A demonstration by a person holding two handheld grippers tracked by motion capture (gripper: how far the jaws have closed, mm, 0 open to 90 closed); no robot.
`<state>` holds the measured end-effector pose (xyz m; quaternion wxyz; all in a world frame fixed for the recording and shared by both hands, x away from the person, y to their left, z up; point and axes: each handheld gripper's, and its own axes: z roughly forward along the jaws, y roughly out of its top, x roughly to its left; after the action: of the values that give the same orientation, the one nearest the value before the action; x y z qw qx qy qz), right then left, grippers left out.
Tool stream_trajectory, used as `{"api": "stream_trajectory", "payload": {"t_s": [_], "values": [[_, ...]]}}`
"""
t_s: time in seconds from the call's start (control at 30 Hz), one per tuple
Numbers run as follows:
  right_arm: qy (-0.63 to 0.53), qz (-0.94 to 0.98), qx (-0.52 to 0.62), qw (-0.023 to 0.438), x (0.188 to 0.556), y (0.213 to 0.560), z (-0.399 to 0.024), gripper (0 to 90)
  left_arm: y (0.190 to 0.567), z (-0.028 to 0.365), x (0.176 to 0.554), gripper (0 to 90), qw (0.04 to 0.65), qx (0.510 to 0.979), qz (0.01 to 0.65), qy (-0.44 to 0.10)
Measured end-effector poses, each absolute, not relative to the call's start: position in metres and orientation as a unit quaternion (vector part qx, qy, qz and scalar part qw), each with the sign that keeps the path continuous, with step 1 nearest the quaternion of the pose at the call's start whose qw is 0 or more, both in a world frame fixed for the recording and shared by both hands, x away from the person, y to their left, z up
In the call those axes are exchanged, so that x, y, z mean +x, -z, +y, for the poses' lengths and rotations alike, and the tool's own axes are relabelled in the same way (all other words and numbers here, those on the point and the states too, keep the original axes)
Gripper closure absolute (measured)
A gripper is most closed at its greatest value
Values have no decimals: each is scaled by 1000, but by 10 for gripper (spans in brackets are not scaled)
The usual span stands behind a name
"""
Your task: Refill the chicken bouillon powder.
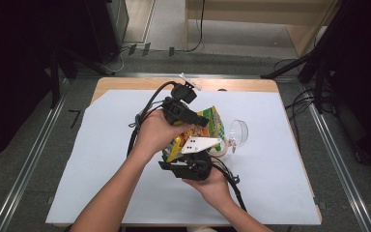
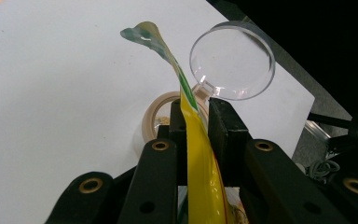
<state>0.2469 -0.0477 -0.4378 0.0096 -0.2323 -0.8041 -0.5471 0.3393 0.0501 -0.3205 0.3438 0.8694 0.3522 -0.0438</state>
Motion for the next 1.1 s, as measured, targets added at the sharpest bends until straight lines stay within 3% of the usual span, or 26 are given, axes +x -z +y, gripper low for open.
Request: {"api": "stream_trajectory", "payload": {"t_s": [1.1], "values": [[548, -803, -234, 3, 246, 440, -47, 739, 318, 48, 335, 800, 338, 873, 349, 34]]}}
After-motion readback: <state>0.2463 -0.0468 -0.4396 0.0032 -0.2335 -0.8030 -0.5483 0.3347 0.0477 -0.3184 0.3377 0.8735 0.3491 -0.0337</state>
